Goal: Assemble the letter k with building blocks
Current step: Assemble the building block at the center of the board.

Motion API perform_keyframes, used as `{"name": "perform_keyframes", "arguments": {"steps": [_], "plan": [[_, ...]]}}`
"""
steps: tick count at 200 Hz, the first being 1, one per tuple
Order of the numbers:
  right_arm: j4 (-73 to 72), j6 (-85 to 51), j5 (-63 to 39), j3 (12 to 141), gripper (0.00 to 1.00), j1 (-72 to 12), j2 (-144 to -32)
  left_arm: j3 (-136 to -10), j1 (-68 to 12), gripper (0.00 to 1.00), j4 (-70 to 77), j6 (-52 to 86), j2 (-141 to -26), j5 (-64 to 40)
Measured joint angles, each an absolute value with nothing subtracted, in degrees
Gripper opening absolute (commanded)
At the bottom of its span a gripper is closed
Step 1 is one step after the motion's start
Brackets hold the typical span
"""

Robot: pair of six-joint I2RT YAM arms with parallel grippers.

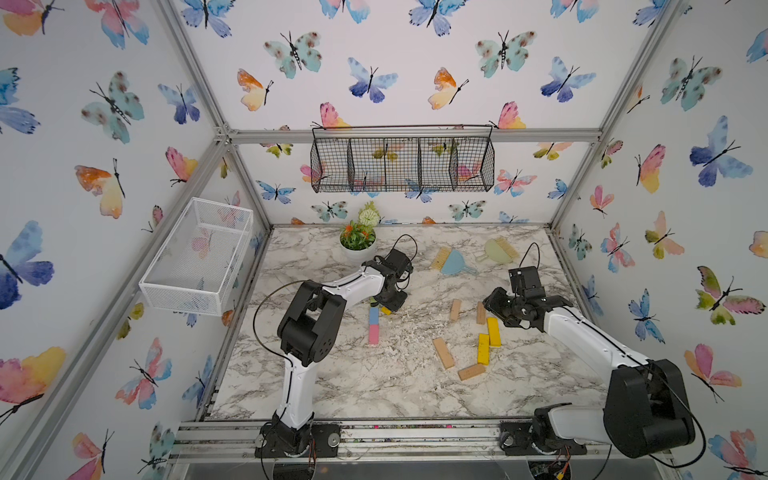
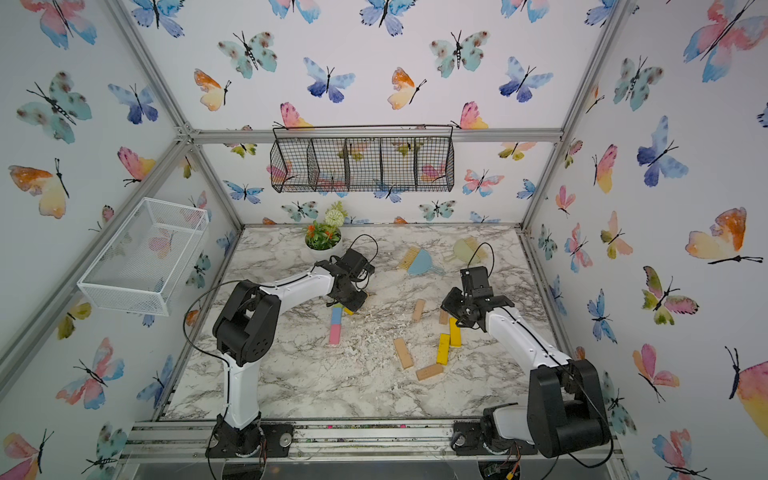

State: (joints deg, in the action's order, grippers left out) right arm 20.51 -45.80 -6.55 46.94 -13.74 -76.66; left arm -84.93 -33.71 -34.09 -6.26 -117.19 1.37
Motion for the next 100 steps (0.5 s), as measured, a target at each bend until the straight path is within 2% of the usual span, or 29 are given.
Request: {"name": "perform_keyframes", "arguments": {"steps": [100], "plan": [[20.5, -45.8, -6.9, 46.9, 0.48, -13.7, -76.7, -84.9, -33.1, 0.31, -34.1, -6.2, -118.1, 1.0]]}}
